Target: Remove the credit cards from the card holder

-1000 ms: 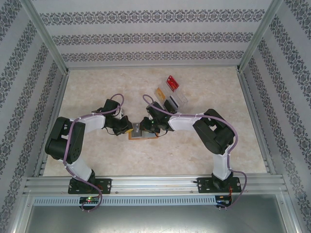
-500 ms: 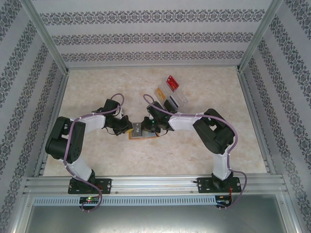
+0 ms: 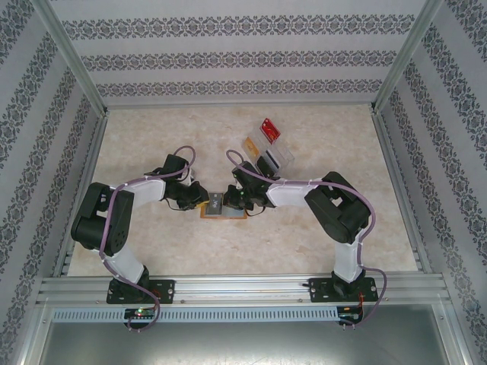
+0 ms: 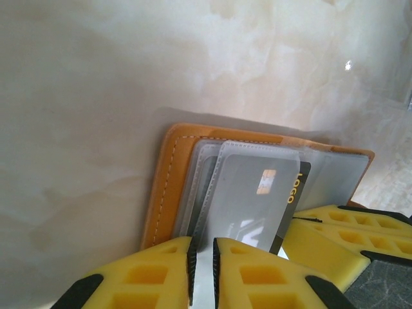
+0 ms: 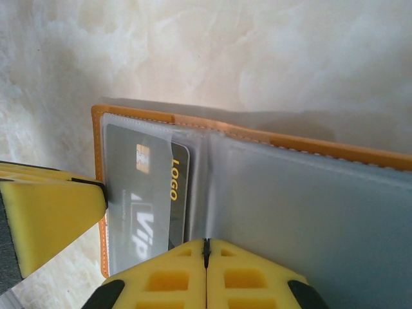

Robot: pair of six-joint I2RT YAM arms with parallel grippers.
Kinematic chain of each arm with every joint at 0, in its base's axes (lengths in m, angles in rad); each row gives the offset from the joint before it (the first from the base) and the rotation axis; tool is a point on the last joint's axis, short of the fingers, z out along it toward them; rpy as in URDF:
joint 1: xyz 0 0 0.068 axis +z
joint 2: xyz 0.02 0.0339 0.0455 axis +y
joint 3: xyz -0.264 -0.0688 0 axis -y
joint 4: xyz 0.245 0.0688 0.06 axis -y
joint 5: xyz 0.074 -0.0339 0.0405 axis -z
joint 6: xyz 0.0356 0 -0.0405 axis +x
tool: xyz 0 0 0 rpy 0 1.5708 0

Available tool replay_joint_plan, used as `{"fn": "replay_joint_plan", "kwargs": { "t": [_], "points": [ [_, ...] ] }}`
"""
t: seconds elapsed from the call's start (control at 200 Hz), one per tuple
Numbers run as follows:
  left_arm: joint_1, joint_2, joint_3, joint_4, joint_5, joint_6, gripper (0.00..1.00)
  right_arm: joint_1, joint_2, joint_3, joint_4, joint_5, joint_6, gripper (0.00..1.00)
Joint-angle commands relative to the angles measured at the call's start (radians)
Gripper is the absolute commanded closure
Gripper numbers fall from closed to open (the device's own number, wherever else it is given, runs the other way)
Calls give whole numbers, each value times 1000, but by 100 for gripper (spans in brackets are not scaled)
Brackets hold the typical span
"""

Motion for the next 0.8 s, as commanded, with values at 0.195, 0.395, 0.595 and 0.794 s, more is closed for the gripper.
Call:
{"fn": "replay_joint_plan", "kwargs": {
  "t": [0.195, 0.395, 0.595, 0.794],
  "points": [
    [-8, 5, 12, -49, -34, 25, 86, -11, -32, -45, 119, -49, 41, 81],
    [-8, 13, 0, -49, -53, 28, 90, -18, -21, -56, 150, -61, 67, 80],
    [-7, 24, -3, -50, -62, 30, 92, -18, -30, -79, 197, -63, 80, 82],
    [-7, 28, -7, -58, -85, 31, 93, -22, -59, -112, 224, -36, 81, 81]
  ]
}}
